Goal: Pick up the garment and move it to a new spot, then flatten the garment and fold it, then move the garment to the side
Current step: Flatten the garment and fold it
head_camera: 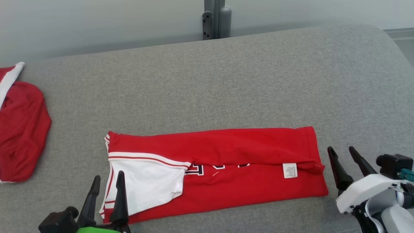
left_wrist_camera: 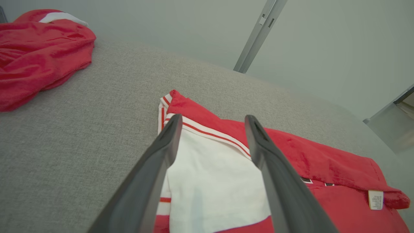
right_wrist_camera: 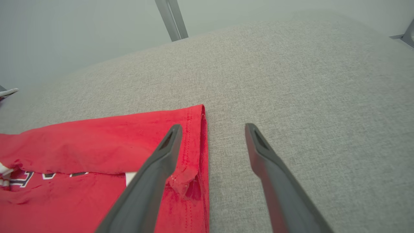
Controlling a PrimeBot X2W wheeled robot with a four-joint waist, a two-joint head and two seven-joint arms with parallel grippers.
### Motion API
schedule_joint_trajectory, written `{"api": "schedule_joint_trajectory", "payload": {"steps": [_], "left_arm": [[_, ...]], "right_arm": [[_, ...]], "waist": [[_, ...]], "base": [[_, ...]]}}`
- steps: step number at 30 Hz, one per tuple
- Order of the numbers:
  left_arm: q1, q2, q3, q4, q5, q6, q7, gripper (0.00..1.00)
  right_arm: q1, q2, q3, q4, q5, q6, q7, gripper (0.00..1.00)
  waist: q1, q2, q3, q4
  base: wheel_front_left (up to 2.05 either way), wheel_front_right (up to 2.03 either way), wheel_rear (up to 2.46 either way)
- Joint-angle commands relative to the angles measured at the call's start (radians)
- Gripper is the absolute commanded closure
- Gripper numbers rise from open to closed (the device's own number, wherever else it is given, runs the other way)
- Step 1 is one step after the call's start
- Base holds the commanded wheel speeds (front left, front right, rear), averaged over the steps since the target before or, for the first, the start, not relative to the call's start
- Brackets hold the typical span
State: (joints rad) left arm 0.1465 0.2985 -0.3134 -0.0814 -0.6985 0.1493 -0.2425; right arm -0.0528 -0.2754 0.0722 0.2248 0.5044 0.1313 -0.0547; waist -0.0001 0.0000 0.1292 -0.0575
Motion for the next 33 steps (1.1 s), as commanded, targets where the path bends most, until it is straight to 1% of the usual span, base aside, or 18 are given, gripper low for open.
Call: {"api": "schedule_joint_trajectory", "payload": {"steps": [1, 6, 11, 16, 17, 18, 19, 21, 22, 23, 27, 33], "left_arm": [[-0.023, -0.007, 0.003, 0.014, 0.007, 0.001, -0.006, 0.00], [-0.056, -0.035, -0.006, 0.054, 0.029, -0.007, -0.014, 0.00], [-0.067, -0.050, 0.000, 0.084, 0.041, -0.014, -0.018, 0.00], [-0.068, -0.060, 0.009, 0.098, 0.052, -0.022, -0.022, 0.00], [-0.068, -0.063, 0.011, 0.101, 0.054, -0.025, -0.022, 0.00], [-0.069, -0.065, 0.013, 0.103, 0.054, -0.025, -0.023, 0.00], [-0.069, -0.066, 0.015, 0.105, 0.057, -0.026, -0.023, 0.00], [-0.071, -0.064, 0.018, 0.106, 0.068, -0.025, -0.024, 0.00], [-0.070, -0.065, 0.020, 0.106, 0.071, -0.024, -0.023, 0.00], [-0.069, -0.068, 0.023, 0.107, 0.074, -0.024, -0.023, 0.00], [-0.066, -0.071, 0.034, 0.099, 0.088, -0.026, -0.022, 0.00], [-0.074, -0.064, 0.050, 0.095, 0.113, -0.023, -0.023, 0.00]], "right_arm": [[-0.026, 0.008, 0.009, 0.018, -0.008, -0.001, 0.010, 0.00], [-0.100, 0.030, 0.028, 0.133, -0.040, -0.001, 0.050, 0.00], [-0.135, 0.042, 0.045, 0.246, -0.075, -0.001, 0.079, 0.00], [-0.141, 0.064, 0.067, 0.299, -0.064, -0.001, 0.090, 0.00], [-0.141, 0.069, 0.074, 0.303, -0.057, -0.001, 0.093, 0.20], [-0.142, 0.073, 0.081, 0.304, -0.044, -0.001, 0.096, 0.57], [-0.145, 0.074, 0.085, 0.305, -0.037, -0.001, 0.097, 0.64], [-0.154, 0.067, 0.090, 0.304, -0.025, -0.001, 0.097, 0.87], [-0.160, 0.061, 0.089, 0.303, -0.021, -0.001, 0.091, 0.95], [-0.165, 0.056, 0.087, 0.301, -0.016, -0.001, 0.085, 1.00], [-0.189, 0.035, 0.076, 0.287, 0.002, -0.001, 0.077, 1.00], [-0.213, -0.030, 0.034, 0.266, 0.015, -0.001, 0.087, 1.00]], "waist": [[0.0001, 0.0000, 0.000, 0.005], [0.0001, 0.0000, 0.005, 0.031], [0.0001, 0.0000, 0.011, 0.060], [0.0001, 0.0000, 0.014, 0.076], [0.0001, 0.0000, 0.014, 0.077], [0.0001, 0.0000, 0.013, 0.078], [0.0001, 0.0000, 0.012, 0.078], [0.0001, 0.0000, 0.009, 0.075], [0.0001, 0.0000, 0.008, 0.072], [0.0001, 0.0000, 0.006, 0.068], [0.0001, 0.0000, 0.002, 0.049], [0.0001, 0.0000, -0.001, 0.013]], "base": [[0.00, 0.00, 0.00], [0.00, 0.00, 0.00], [0.00, 0.00, 0.00], [0.00, 0.00, 0.00], [0.00, 0.00, 0.00], [0.00, 0.00, 0.00], [0.00, 0.00, 0.00], [0.00, 0.00, 0.00], [0.00, 0.00, 0.00], [0.00, 0.00, 0.00], [0.00, 0.00, 0.00], [0.00, 0.00, 0.00]]}}
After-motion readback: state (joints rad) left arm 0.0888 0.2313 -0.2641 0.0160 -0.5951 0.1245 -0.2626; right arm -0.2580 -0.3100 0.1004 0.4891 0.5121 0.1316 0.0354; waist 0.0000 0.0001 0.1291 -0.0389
